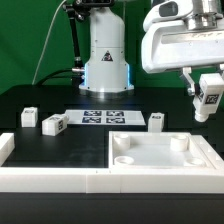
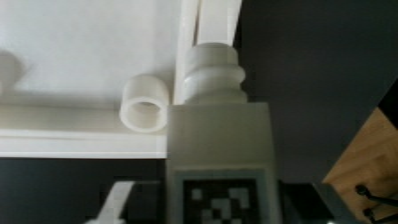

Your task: Assemble one leg

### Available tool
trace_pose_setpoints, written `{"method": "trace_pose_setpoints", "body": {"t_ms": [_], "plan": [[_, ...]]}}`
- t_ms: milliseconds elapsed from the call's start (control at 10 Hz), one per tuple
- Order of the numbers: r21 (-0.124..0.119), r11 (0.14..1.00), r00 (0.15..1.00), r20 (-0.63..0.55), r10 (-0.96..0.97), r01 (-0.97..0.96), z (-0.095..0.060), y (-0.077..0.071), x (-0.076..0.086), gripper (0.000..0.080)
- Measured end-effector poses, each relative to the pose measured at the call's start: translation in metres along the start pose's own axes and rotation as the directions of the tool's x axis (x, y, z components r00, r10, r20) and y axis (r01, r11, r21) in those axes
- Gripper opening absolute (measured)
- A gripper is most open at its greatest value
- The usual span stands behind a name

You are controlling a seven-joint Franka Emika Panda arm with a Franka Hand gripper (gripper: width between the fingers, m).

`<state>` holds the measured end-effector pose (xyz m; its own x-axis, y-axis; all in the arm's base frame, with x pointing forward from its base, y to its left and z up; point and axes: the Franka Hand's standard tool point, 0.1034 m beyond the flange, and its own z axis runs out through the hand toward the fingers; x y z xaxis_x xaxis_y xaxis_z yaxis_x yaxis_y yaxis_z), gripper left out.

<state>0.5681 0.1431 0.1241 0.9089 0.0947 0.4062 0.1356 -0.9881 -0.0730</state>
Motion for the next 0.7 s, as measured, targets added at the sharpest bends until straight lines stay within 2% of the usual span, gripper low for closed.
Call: {"method": "trace_pose_setpoints", "body": {"t_ms": [200, 600, 700], "plan": [[-0.008, 1.000, 1.000, -0.018, -0.010, 0.010, 0.009, 0.015, 0.021, 0.0290], [-0.008, 1.000, 1.000, -0.012, -0.009, 0.009, 0.011, 0.014, 0.016, 0.0290], [-0.020, 0.999, 0.999, -0.023, -0.029, 0.028, 0.014, 0.022, 0.013, 0.0290]]}}
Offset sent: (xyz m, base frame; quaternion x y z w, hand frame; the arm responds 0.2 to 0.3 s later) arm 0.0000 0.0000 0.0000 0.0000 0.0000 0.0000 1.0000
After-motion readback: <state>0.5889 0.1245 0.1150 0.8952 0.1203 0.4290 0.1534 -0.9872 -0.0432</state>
